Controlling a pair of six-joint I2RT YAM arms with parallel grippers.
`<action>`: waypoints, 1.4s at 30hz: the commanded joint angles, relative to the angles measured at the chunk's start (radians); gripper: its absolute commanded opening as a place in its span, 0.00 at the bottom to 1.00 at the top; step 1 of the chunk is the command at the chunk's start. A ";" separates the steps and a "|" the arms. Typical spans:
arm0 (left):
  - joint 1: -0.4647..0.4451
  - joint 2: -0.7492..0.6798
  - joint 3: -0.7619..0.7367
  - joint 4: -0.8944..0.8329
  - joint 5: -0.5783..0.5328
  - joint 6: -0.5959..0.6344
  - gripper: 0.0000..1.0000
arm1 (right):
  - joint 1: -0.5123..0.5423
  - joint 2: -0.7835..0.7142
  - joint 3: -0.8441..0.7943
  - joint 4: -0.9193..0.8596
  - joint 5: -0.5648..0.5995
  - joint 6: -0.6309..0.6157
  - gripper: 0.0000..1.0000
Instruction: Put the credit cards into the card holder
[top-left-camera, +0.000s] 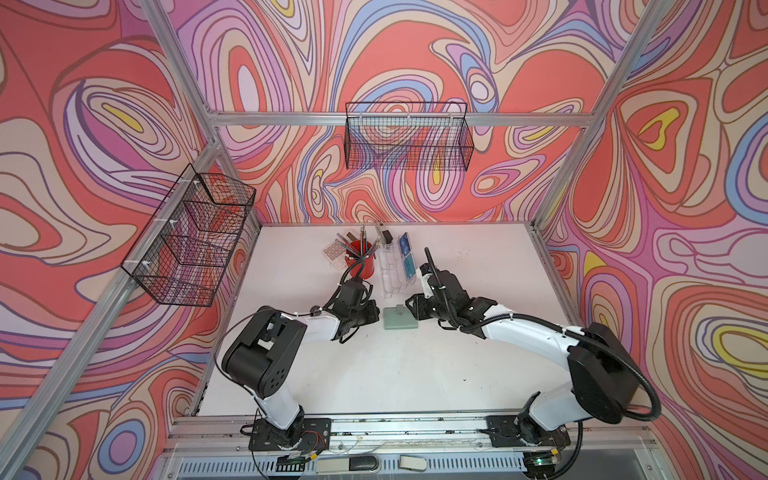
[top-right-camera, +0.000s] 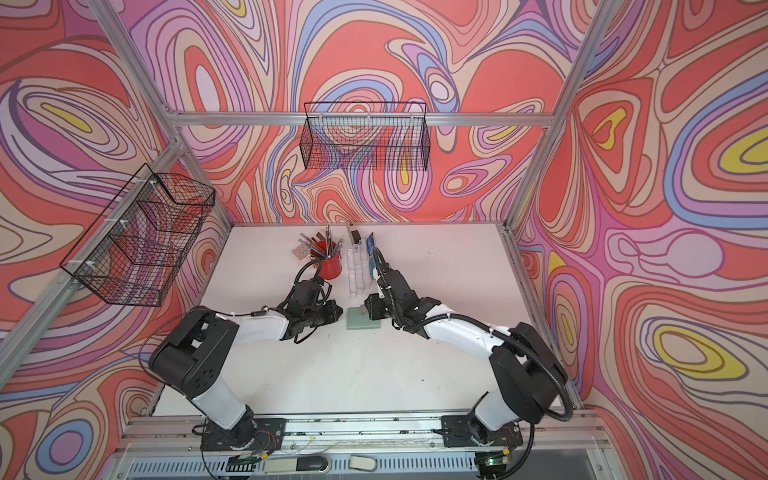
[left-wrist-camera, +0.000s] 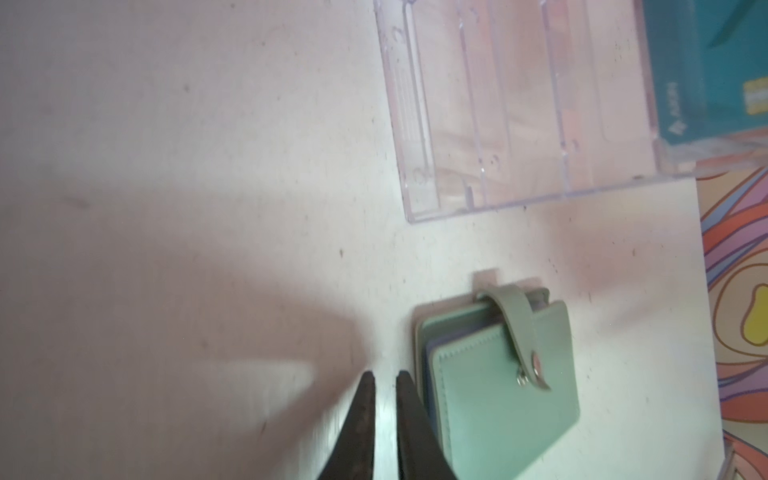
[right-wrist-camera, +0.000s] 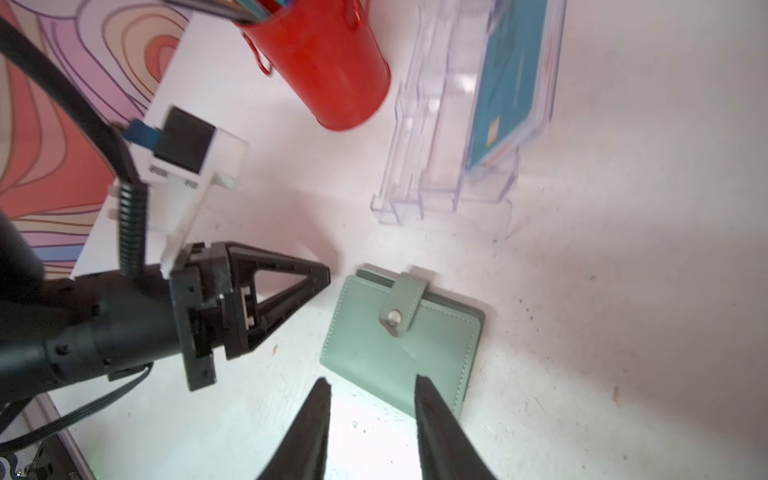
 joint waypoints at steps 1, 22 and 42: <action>-0.024 -0.104 -0.051 -0.101 -0.019 -0.031 0.18 | 0.090 -0.005 0.058 -0.095 0.200 -0.149 0.36; -0.052 -0.588 -0.306 -0.243 -0.107 -0.119 0.33 | 0.272 0.360 0.213 -0.259 0.515 -0.399 0.40; -0.162 -0.504 -0.389 0.012 -0.012 -0.305 0.35 | -0.087 0.347 0.154 -0.150 0.111 -0.067 0.29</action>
